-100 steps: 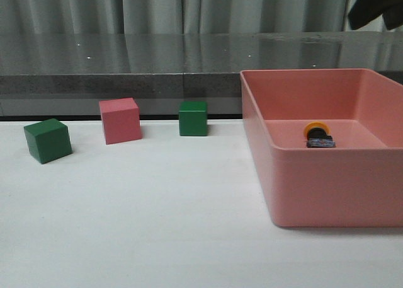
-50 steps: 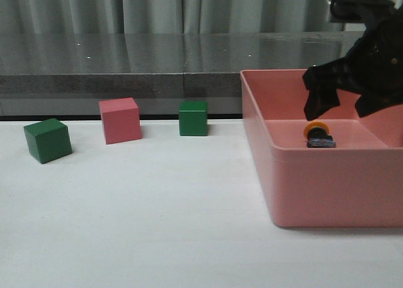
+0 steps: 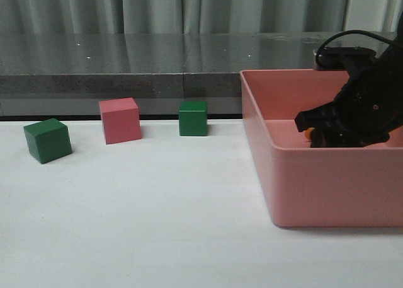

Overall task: Place and stand button with both arms
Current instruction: 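Lower the right gripper into the pink tray and grasp the yellow button, then lift the button out of the tray and carry it toward the cubes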

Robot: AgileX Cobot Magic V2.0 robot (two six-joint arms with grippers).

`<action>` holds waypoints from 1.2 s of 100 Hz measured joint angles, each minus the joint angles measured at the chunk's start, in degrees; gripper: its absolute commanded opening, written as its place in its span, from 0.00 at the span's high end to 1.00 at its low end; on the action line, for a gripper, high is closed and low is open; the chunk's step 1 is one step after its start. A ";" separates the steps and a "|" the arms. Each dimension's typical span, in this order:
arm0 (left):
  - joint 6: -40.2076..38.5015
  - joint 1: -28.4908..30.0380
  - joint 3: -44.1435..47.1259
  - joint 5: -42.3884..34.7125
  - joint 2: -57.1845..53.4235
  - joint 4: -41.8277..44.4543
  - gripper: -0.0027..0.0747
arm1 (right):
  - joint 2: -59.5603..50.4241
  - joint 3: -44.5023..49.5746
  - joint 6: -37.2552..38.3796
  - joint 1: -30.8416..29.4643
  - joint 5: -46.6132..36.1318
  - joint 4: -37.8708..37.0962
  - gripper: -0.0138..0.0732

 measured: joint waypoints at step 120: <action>0.00 0.00 0.00 0.00 0.00 0.00 0.99 | 5.51 -26.48 -41.48 32.19 24.65 -0.10 0.80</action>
